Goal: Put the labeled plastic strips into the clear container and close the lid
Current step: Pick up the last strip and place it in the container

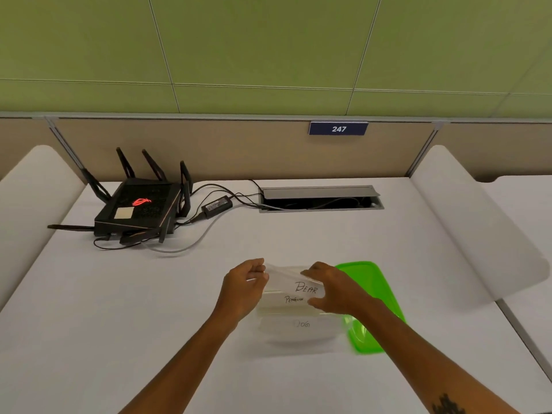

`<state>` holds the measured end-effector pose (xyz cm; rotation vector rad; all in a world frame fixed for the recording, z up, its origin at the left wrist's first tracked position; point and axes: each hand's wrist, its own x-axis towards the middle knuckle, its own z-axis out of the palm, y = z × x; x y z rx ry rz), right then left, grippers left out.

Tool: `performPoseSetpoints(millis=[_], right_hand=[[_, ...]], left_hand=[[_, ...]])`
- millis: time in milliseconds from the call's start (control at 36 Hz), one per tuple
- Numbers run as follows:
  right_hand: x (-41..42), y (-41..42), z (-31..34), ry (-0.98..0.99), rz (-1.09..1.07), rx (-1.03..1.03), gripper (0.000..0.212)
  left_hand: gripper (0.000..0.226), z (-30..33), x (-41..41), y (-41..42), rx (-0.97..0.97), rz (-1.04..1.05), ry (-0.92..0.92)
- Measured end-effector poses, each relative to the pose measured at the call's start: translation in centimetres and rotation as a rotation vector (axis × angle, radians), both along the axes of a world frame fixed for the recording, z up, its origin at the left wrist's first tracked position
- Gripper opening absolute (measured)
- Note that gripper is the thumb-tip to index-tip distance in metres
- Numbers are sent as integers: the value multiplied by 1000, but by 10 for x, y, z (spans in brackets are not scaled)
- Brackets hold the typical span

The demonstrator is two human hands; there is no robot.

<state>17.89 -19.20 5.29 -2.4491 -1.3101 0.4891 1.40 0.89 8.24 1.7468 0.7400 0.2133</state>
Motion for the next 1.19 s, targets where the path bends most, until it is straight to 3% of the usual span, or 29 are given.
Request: performPoseSetpoints(millis=[333, 389, 444, 500, 611, 778, 1194], right_hand=[[-4, -9, -18, -54, 104, -158, 65], [-3, -9, -21, -65, 120, -185, 66], [-3, -9, -23, -79, 140, -213, 66], [-3, -9, -24, -88, 157, -235, 65], [-5, -7, -28, -115, 183, -282, 63], [-10, -4, -37, -146, 216, -324, 63], [-10, 5, -49, -133, 218, -377, 65]], left_hand=[[47, -20, -9, -26, 118, -93, 219], [36, -21, -9, -29, 138, -97, 259], [6, -22, -9, -33, 170, -106, 304], [10, -23, -9, -36, 197, -112, 333], [48, -27, -6, -43, 239, -116, 397], [34, -29, 0, -52, 320, -151, 481], [40, -32, 15, -59, 317, -163, 609]])
